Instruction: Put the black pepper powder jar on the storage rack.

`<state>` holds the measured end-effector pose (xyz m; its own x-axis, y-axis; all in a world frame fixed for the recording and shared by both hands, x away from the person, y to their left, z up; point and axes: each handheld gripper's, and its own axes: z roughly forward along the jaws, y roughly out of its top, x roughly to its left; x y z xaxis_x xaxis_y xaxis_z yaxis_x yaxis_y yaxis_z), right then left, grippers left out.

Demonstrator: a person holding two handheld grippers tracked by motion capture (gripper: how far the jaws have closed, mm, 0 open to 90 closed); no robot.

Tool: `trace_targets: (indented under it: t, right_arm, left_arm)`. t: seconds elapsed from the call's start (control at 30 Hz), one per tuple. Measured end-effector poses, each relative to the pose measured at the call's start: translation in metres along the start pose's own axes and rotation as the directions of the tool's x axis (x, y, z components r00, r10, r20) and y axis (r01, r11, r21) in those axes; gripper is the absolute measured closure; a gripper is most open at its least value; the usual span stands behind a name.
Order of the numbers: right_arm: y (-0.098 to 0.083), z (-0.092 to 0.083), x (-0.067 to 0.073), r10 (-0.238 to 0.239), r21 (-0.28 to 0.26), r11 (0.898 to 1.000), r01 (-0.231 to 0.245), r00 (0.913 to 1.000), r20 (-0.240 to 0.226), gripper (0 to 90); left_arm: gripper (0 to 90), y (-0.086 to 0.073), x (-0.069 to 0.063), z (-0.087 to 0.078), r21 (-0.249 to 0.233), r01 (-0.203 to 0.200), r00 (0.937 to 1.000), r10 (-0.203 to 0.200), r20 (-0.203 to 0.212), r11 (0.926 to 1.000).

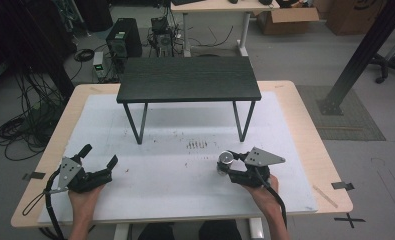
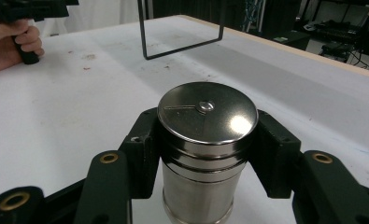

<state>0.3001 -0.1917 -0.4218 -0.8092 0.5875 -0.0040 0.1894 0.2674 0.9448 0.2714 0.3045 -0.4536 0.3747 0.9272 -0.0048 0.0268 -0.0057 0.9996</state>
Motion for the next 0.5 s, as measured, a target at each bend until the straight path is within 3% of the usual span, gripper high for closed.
trace_targets:
  t: [0.5]
  right_arm:
    - [0.027,-0.006,0.003,0.016,-0.005,1.0,-0.016,0.9999,0.0,49.0]
  left_arm:
    - [1.8,0.0,0.0,0.0,0.002,0.0,1.0,0.0,0.0,1.0]
